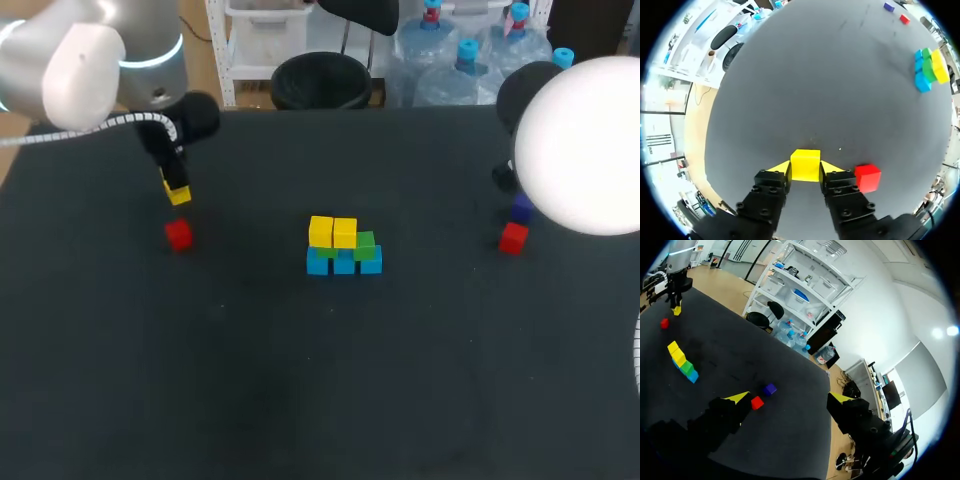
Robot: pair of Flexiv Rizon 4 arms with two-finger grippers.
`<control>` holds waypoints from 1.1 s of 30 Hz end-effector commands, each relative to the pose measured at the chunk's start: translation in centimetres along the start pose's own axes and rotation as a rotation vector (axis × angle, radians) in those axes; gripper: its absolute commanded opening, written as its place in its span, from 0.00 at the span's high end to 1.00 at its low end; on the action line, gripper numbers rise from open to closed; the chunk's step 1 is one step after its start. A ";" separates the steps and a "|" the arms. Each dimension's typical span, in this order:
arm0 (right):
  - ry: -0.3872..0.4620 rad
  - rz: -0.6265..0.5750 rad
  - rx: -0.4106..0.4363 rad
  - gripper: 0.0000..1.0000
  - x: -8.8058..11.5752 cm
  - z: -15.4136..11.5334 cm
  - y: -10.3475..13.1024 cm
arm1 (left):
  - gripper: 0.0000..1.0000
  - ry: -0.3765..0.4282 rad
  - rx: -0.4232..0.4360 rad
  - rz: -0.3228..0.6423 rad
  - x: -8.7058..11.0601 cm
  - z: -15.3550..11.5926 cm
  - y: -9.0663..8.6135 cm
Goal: Place the blue cubes, place green cubes on the blue cubes, place the yellow cubes on the green cubes, then place the red cubes on the yellow cubes, and place purple cube on the red cubes.
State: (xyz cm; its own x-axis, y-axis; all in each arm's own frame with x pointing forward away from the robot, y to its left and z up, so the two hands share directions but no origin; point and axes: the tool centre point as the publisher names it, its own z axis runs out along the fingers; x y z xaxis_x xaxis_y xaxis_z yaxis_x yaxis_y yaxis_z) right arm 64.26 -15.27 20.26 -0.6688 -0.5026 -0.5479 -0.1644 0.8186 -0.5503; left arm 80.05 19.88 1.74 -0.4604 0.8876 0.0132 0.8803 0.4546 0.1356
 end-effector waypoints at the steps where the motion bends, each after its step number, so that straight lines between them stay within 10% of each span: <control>1: -0.004 0.001 -0.001 0.00 0.1 0.0 -0.1 | 1.00 -0.008 -0.008 0.002 0.6 -1.2 -0.6; 19: -0.004 0.001 -0.001 0.00 0.1 0.0 -0.1 | 1.00 -0.088 -0.051 -0.015 3.2 -9.2 -7.4; 33: -0.004 0.001 -0.001 0.00 0.1 0.0 -0.1 | 1.00 -0.111 -0.027 0.064 3.7 -10.6 -13.6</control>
State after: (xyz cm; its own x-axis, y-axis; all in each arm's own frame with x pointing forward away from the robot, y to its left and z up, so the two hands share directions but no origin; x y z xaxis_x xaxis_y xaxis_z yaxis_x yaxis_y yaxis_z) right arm 64.26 -15.27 20.26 -0.6688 -0.5026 -0.5479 -0.1644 0.8186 -0.5503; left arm 66.68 16.36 10.29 -0.4019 0.9134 -0.0640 0.9025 0.4070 0.1408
